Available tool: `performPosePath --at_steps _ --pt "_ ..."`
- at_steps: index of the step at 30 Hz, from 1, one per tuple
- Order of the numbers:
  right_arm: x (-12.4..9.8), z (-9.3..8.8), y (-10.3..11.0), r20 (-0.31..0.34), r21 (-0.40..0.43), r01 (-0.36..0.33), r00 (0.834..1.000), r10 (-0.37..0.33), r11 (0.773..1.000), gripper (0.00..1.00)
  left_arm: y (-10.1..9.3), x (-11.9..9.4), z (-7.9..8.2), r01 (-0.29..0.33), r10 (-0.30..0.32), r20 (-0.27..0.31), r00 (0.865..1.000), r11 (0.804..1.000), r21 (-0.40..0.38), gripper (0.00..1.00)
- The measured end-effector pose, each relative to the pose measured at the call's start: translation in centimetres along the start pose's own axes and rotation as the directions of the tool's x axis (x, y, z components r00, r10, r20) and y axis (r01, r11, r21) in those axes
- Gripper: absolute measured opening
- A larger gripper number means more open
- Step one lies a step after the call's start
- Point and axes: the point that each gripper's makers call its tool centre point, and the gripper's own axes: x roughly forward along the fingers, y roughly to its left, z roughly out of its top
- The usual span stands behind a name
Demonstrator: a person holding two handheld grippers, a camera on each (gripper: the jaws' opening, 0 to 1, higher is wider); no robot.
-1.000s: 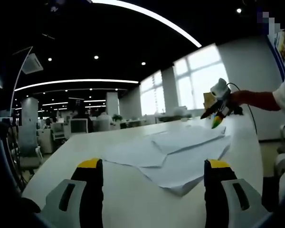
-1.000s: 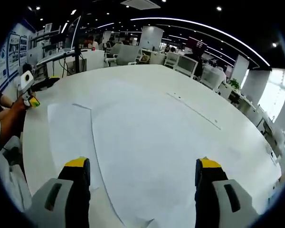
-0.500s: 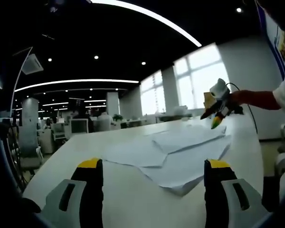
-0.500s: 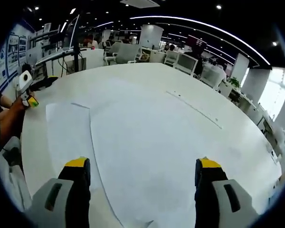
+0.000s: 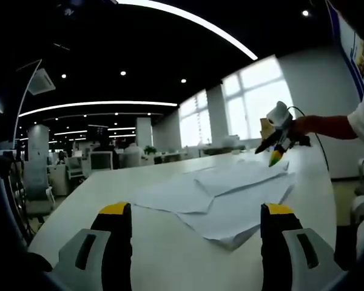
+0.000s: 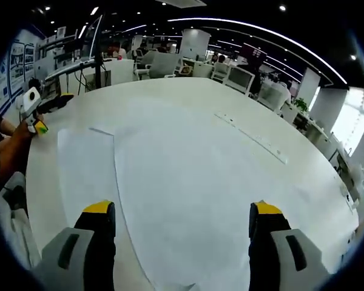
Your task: Organize the stack of printing papers by aligning and flattening the scattered papers on the table
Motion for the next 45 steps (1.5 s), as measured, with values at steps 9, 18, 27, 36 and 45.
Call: performPosePath --at_steps 9,18,27,36,45 --pt "0.6 -0.1 -0.1 -0.013 -0.004 -0.003 1.0 0.003 1.0 0.86 0.1 0.0 0.0 -0.002 0.002 0.0 1.0 1.0 0.001 0.9" --pt "0.8 -0.1 0.3 -0.022 -0.002 -0.015 1.0 0.015 1.0 0.86 0.1 0.0 0.0 -0.002 0.002 0.001 1.0 1.0 -0.002 0.9" --pt "1.6 -0.3 0.4 -0.03 -0.002 -0.019 0.999 0.019 1.0 0.86 0.1 0.0 0.1 -0.001 0.001 0.004 1.0 1.0 -0.007 0.9" --pt "2.2 -0.6 0.2 -0.041 0.0 -0.025 0.999 0.025 1.0 0.86 0.1 0.0 0.0 -0.002 0.002 0.004 1.0 1.0 -0.008 0.9" --pt "2.2 -0.5 0.2 -0.043 0.001 -0.029 0.999 0.029 1.0 0.86 0.2 0.0 0.0 -0.002 0.002 0.004 1.0 1.0 -0.008 0.9"
